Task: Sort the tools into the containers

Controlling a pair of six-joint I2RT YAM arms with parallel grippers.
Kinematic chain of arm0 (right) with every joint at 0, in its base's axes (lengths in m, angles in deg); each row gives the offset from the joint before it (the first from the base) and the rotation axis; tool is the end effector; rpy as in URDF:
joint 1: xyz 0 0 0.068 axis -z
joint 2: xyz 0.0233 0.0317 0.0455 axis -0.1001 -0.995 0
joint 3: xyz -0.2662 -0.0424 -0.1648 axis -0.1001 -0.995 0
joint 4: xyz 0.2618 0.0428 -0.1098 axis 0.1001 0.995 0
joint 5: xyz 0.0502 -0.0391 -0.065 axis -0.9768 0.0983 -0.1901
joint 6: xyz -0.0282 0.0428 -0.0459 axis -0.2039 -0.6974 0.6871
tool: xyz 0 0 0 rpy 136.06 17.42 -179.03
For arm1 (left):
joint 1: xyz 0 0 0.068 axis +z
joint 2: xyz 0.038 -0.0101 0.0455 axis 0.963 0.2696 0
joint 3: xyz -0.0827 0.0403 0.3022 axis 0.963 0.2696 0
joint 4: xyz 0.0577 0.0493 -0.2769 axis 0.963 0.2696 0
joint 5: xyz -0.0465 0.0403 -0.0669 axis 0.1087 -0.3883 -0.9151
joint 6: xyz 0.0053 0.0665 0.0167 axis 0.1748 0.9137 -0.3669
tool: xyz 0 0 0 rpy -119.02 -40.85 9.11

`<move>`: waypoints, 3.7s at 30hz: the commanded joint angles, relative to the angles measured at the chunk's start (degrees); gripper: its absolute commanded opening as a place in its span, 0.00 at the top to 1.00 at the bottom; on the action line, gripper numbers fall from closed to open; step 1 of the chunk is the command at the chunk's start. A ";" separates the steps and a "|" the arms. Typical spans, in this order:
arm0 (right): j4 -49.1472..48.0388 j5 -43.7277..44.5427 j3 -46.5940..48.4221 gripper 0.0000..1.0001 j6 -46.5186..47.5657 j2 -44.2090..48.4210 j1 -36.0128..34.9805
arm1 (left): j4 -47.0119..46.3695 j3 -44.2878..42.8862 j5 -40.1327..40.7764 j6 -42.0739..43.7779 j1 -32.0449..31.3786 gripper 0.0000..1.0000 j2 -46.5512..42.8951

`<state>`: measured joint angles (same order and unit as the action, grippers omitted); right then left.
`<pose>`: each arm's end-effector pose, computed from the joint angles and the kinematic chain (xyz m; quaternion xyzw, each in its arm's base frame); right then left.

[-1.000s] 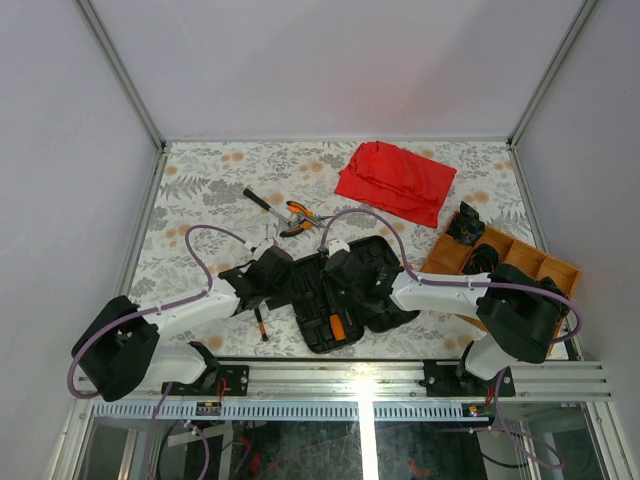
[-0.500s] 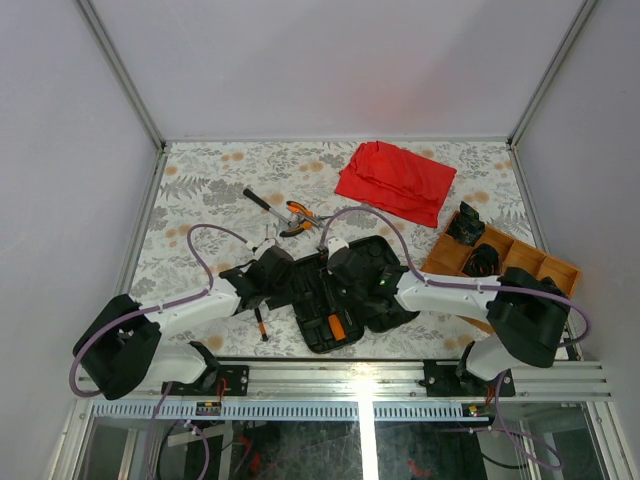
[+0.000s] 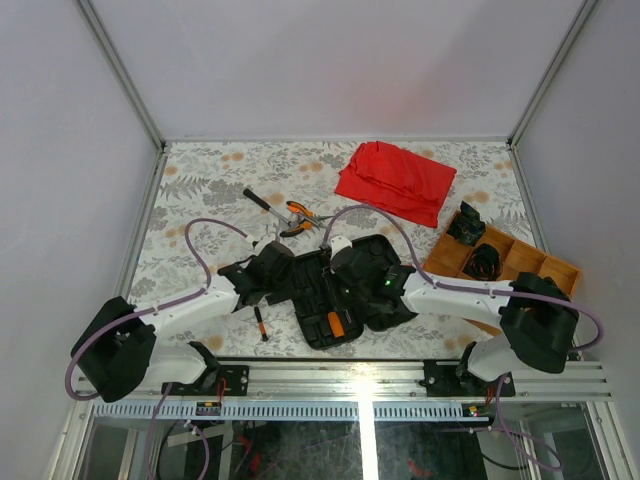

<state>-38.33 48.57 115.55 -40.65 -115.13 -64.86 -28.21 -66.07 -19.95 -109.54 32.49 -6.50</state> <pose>0.1757 0.2880 0.2277 -0.2060 0.8834 0.2821 0.3123 0.1914 -0.1656 0.1869 -0.1114 0.9477 -0.1946 0.2272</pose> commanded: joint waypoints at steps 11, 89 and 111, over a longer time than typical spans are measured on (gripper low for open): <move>9.19 0.34 5.55 0.70 -0.15 -9.25 -3.58 | -2.95 -0.43 1.01 -0.58 0.14 0.54 0.88; 2.63 4.74 0.32 0.71 -5.20 -2.07 -4.02 | 4.81 -8.12 14.40 0.02 -2.13 0.65 -0.20; 7.29 6.52 6.44 0.71 -3.78 -7.03 -3.95 | -3.19 0.67 4.50 1.48 5.46 0.64 -1.96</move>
<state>-32.71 53.47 119.46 -45.31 -121.49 -68.48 -26.99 -66.53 -13.48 -108.84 37.15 -7.83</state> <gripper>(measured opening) 0.291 0.358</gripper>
